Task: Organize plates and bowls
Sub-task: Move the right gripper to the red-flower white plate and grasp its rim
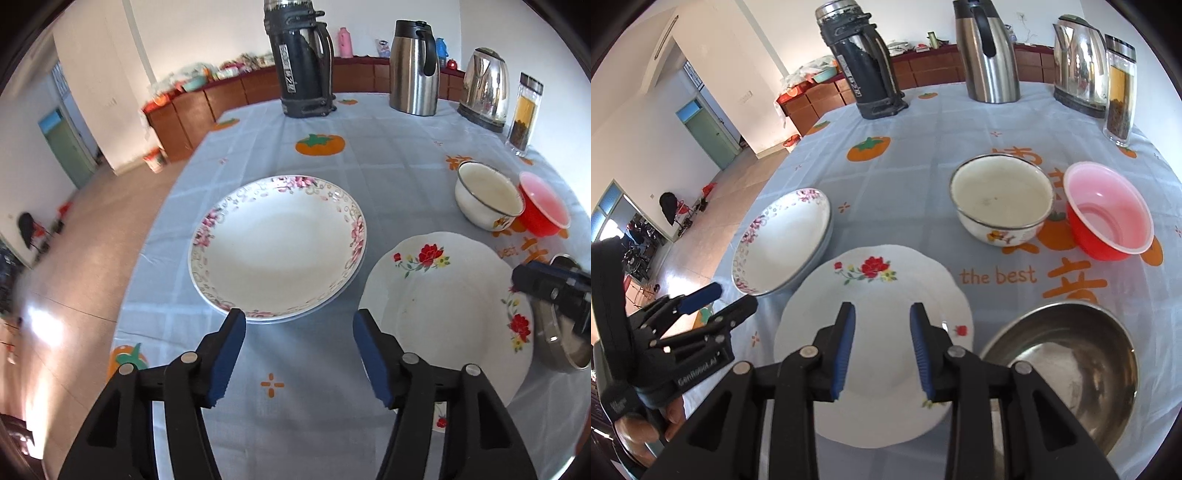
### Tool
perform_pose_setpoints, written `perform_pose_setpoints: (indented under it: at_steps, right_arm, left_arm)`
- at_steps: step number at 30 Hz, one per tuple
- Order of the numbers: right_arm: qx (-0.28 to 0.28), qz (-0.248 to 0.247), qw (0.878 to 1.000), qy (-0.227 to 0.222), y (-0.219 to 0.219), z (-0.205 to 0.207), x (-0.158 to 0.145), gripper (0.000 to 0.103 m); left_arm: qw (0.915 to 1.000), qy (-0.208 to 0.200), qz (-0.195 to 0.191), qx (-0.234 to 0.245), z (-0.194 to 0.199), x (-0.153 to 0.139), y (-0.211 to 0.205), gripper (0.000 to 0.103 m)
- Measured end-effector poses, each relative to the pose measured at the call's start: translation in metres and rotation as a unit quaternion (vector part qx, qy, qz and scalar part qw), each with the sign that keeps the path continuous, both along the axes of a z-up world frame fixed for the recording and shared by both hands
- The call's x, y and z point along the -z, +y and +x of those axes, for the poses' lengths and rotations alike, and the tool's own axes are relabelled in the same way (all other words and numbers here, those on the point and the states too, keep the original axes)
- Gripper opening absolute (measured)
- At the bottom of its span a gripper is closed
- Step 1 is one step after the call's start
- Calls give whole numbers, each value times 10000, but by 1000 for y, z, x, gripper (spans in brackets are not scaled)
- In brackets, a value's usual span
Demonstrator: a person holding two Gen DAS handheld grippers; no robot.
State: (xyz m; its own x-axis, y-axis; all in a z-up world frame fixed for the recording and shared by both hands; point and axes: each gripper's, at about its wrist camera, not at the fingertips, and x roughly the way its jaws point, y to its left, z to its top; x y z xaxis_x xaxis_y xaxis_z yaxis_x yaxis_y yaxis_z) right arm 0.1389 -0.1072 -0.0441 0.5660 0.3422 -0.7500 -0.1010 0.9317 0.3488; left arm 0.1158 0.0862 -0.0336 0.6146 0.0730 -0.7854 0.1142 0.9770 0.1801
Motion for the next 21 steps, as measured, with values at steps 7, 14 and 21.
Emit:
perform_pose_setpoints:
  at_steps: [7,14,21]
  right_arm:
    - [-34,-38,9998,196,-17,10,4,33]
    - [-148,-156,9988,447,-28,22,12,32]
    - [-276,-342,9979,484,-36,29,7,34]
  left_arm:
    - [9997,177,-140,-92,-4,12,-9,63]
    - [9989,417,-169,-153,-4,21,-14,63]
    - [9966,590,-355,-456,-6,24,-5,63]
